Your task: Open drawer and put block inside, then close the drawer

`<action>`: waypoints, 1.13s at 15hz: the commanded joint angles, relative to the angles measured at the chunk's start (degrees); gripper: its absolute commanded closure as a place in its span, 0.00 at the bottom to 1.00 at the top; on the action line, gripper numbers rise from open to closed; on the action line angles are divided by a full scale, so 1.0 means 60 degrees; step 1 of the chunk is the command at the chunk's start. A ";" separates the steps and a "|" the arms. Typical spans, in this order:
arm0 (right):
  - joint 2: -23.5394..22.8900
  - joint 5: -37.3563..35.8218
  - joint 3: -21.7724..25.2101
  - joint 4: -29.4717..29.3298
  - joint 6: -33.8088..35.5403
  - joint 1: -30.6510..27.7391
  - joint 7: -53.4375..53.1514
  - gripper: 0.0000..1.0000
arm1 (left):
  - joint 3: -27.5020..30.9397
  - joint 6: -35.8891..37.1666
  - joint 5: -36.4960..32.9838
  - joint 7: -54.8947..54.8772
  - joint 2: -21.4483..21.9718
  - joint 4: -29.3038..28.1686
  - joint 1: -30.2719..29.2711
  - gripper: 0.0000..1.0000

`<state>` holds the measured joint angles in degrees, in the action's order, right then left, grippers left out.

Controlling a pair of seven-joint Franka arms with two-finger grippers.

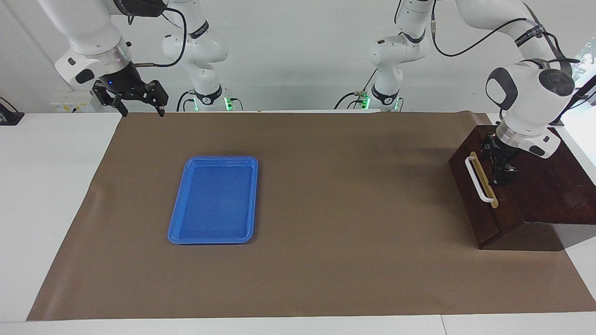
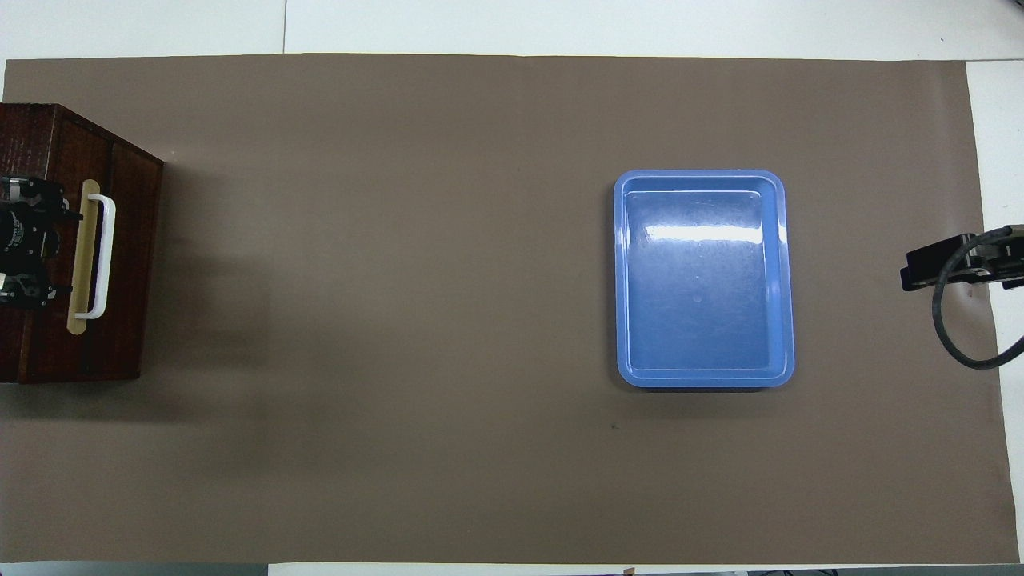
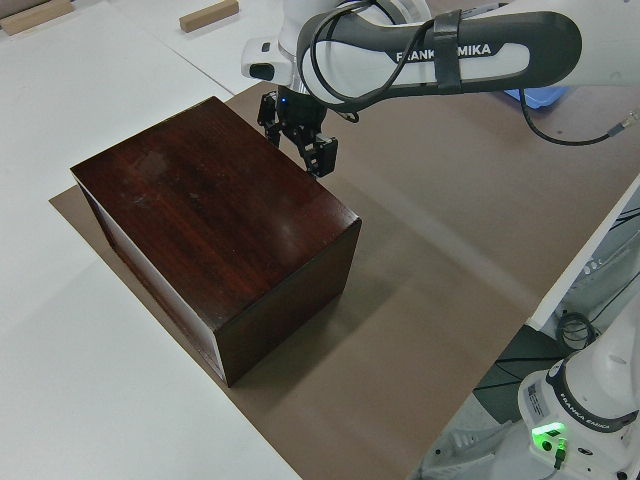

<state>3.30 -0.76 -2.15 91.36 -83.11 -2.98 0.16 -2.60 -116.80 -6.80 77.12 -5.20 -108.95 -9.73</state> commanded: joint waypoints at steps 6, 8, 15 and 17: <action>0.0036 0.0185 -0.0081 -0.0066 0.0097 -0.0149 -0.0056 0.00 | -0.0138 0.1095 -0.0083 -0.0679 0.0703 0.0596 0.0112 0.00; 0.0036 0.0171 -0.0081 -0.0066 0.0111 -0.0163 -0.0056 0.00 | -0.0168 0.1418 0.0384 -0.1394 0.1041 0.0654 0.0229 0.00; 0.0036 0.0171 -0.0081 -0.0066 0.0097 -0.0178 -0.0041 0.00 | -0.0110 0.2047 0.0868 -0.6750 0.1511 0.0960 0.0142 0.00; 0.0036 0.0171 -0.0081 -0.0066 0.0097 -0.0178 -0.0041 0.00 | -0.0051 0.2107 0.1323 -0.8537 0.1511 0.0976 0.0069 0.00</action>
<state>3.30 -0.76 -2.15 91.36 -83.11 -2.98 0.16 -3.28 -105.96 -1.29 36.26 3.55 -103.78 -8.77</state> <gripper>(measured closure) 0.000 0.000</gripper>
